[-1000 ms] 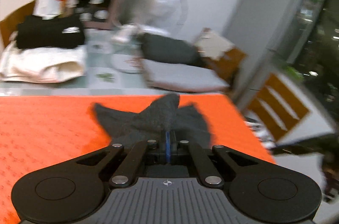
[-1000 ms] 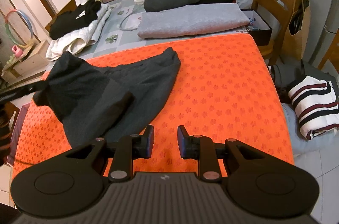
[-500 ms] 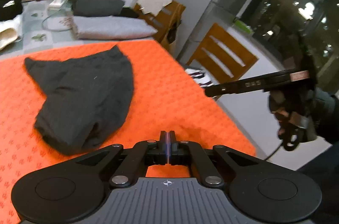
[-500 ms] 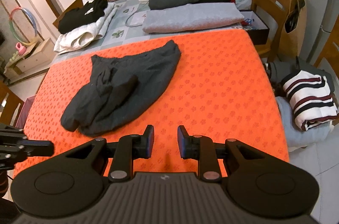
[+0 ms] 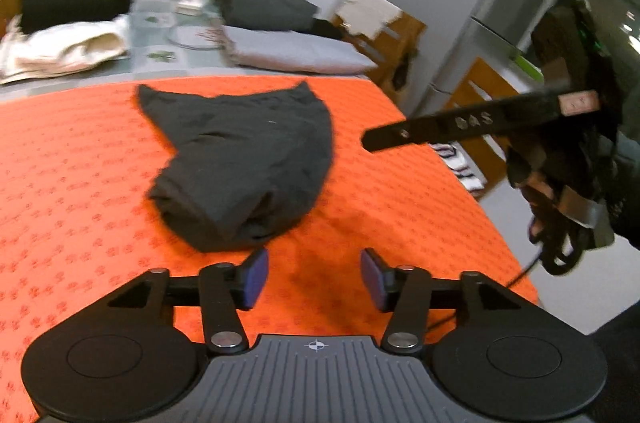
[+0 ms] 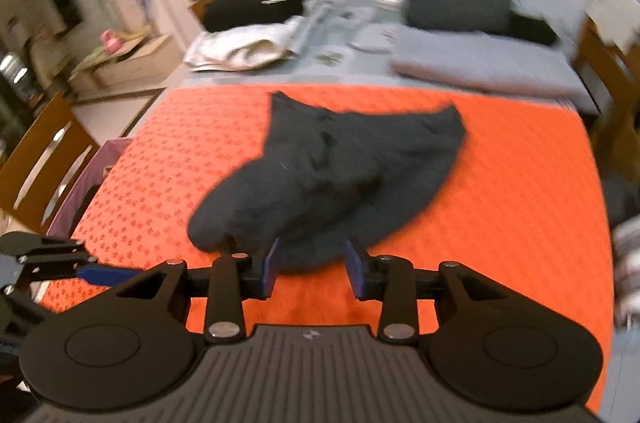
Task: Fold clothes
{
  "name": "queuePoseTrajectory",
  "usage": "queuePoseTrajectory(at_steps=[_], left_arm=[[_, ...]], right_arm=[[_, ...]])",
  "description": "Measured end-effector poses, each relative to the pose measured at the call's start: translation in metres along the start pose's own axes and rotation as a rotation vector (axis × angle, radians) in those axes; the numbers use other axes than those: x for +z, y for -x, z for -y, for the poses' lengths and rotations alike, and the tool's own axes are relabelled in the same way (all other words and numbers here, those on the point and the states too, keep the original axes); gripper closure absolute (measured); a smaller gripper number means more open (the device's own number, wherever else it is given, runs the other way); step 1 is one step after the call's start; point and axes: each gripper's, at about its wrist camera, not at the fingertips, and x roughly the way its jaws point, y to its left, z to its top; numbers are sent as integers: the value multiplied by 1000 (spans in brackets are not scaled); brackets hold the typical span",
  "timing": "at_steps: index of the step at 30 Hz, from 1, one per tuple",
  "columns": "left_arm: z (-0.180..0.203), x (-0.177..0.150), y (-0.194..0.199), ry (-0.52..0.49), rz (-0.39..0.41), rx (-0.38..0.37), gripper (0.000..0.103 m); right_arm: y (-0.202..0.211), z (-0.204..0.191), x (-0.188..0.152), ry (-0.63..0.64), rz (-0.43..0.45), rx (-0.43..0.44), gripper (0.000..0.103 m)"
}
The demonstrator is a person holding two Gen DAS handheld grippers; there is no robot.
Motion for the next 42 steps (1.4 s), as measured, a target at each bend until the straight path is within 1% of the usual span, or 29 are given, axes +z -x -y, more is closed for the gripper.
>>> queuePoseTrajectory(at_steps=[3,7,11,13,14,15,16,18,22,25,28,30,33,36,39,42], left_arm=[[-2,-7,14,45,32,65,39],[-4,-17,34,129,71,151,38],[-5,-27,50,207,103,235,38],[-4,-34,59,248,116,279,38],[-3,-38,63,266,122,300,38],[-2,-41,67,281,126,320,38],[-1,-44,70,294,131,340,38],[1,-48,77,314,141,382,38],[1,-52,89,348,163,420,38],[1,-53,95,335,172,409,38],[0,-53,96,304,169,372,38],[0,-53,96,276,160,342,38],[3,-52,96,221,138,294,38],[9,-54,95,163,124,266,38],[17,-61,94,130,104,224,38],[25,-70,89,90,74,183,36]], right_arm=[[-20,-8,22,64,2,18,57],[-54,-14,49,126,-23,36,56],[-86,-19,64,182,-78,64,56],[-100,-21,64,202,-117,75,57],[-104,-21,63,212,-132,84,70],[-107,-22,62,223,-146,93,96],[-107,-23,60,229,-147,100,99],[-97,-22,55,226,-127,133,99],[-61,-19,45,202,-89,193,100],[-23,-18,31,172,-52,215,100],[17,-18,11,122,-14,225,100],[43,-21,-6,84,13,215,100],[82,-30,-37,23,46,175,100],[115,-37,-73,-59,69,120,100],[135,-47,-114,-136,69,49,100],[142,-50,-153,-219,54,-32,100]])
